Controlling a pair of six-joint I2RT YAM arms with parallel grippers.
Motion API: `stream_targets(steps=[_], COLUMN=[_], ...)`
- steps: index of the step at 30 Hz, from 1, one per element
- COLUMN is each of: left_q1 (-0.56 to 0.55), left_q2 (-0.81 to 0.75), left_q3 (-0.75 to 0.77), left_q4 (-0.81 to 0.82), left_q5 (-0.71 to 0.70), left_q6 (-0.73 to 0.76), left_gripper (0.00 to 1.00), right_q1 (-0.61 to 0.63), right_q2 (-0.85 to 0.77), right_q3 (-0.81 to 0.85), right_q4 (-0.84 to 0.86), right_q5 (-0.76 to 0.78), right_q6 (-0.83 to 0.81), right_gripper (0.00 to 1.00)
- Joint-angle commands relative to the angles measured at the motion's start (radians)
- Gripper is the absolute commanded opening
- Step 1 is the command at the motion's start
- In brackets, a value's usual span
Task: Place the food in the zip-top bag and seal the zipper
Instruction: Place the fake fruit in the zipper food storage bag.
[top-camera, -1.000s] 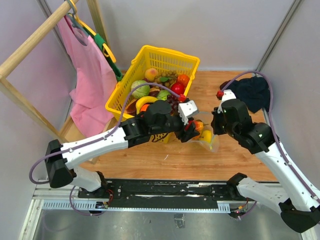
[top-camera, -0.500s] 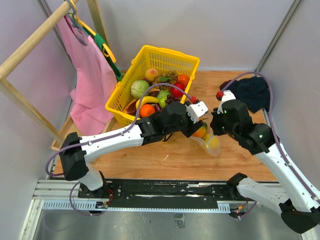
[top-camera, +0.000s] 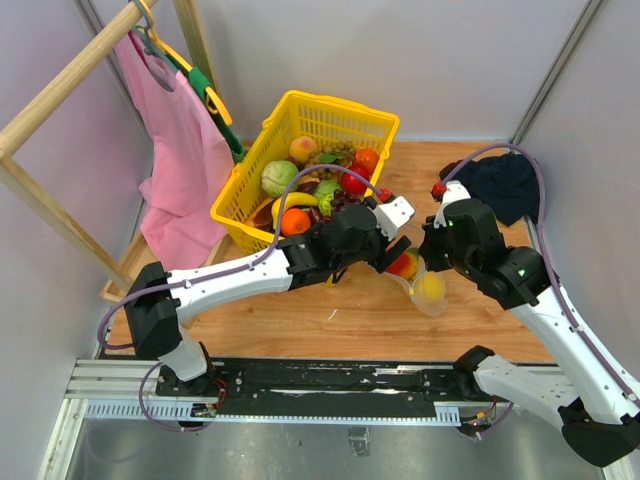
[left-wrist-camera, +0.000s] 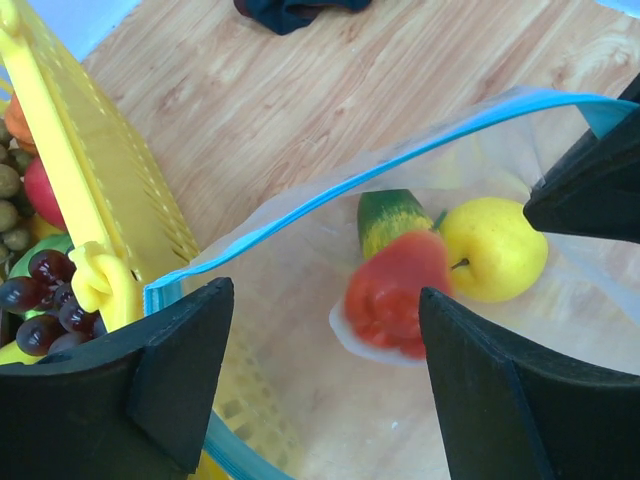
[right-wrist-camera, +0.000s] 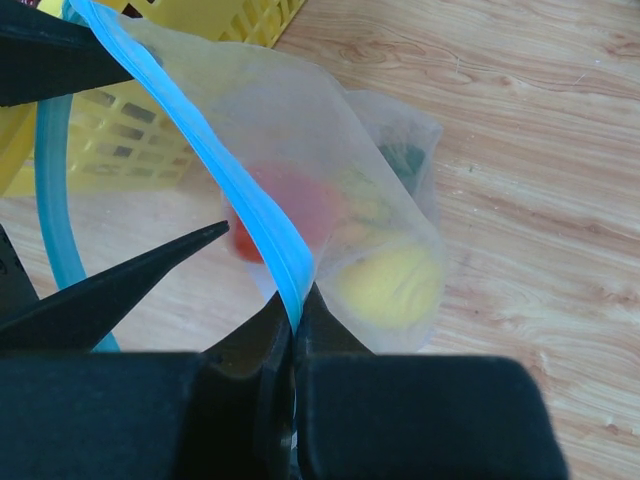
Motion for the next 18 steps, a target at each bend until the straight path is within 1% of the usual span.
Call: stream_targets(steps=[1,8,15,18], left_q1=[-0.009,-0.011,-0.011,-0.011], left_q2=[0.018,0.004,-0.075,-0.119], left_q3=[0.029,0.037,0.017,-0.004], left_q4=[0.035,0.019,0.003,0.006], left_q5=[-0.037,-0.017,0.046,0.098], left_q6=[-0.039,-0.072,-0.106,-0.113], left_gripper=[0.8,0.8,0.8,0.8], right_q1=[-0.013,-0.013,-0.012,-0.013], right_q2=[-0.008,-0.015,-0.013,-0.006], right_q3=[-0.003,0.004,0.016,0.025], right_q4=[0.019,0.014,-0.016,-0.035], right_q5=[-0.009,0.007,0.061,0.082], right_q6=[-0.007,-0.004,0.011,0.014], right_gripper=[0.0,0.01,0.01,0.01])
